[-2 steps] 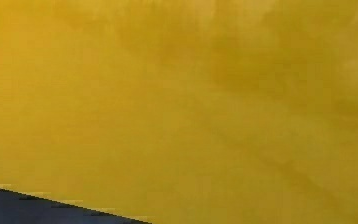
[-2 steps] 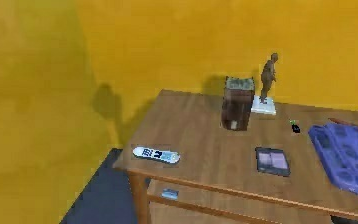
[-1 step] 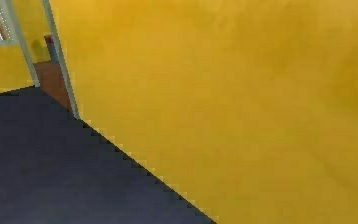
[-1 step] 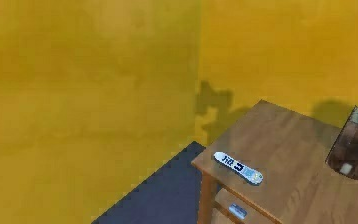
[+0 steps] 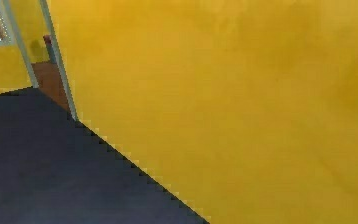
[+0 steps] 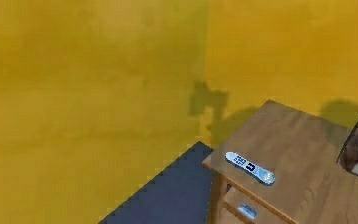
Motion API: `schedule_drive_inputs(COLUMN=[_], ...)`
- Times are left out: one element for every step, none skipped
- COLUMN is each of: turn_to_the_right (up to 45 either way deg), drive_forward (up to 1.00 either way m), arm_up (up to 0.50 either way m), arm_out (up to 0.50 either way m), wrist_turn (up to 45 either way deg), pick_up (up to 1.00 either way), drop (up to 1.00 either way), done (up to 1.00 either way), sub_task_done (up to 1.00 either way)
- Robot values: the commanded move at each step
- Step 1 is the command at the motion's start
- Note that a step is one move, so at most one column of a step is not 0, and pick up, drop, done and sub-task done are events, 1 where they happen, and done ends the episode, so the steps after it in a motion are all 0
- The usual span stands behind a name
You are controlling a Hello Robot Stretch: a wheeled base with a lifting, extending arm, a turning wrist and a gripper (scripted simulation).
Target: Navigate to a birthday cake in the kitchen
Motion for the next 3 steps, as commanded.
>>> schedule_drive_inputs(turn_to_the_right=[0.0,-45.0,0.0], drive_forward=[0.65,0.00,1.00], arm_up=[0.00,0.00,0.00], arm_out=[0.00,0.00,0.00], wrist_turn=[0.0,0.0,0.0], pick_up=[0.00,0.00,0.00], drop=[0.00,0.00,0.00], done=[0.00,0.00,0.00], sub_task_done=[0.00,0.00,0.00])
